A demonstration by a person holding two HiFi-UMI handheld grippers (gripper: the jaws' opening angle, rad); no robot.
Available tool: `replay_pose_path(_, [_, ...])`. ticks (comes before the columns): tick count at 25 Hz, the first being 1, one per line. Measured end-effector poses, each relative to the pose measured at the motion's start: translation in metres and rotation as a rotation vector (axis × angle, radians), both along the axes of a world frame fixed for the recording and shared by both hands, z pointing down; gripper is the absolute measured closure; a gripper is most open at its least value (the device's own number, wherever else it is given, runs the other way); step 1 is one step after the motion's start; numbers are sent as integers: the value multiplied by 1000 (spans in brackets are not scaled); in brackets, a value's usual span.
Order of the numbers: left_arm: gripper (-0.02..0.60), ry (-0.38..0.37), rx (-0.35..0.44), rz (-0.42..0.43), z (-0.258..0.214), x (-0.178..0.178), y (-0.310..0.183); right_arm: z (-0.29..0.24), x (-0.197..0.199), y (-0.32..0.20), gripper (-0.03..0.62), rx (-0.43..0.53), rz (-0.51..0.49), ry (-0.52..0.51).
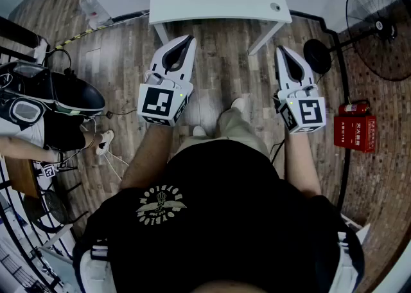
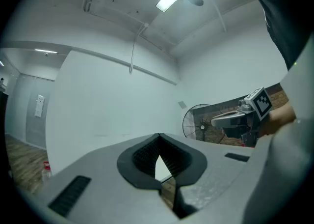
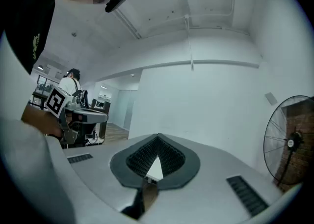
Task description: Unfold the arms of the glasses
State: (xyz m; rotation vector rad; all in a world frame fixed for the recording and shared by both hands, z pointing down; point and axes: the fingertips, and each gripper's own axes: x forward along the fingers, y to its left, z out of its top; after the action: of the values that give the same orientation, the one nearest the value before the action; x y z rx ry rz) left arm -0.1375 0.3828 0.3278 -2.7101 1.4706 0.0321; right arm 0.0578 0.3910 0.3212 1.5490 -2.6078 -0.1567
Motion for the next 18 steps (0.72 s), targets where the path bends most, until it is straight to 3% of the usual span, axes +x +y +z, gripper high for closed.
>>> replay_pose_path(18, [575, -10, -26, -1, 13, 35, -69, 28, 24, -75, 595, -57, -50, -70])
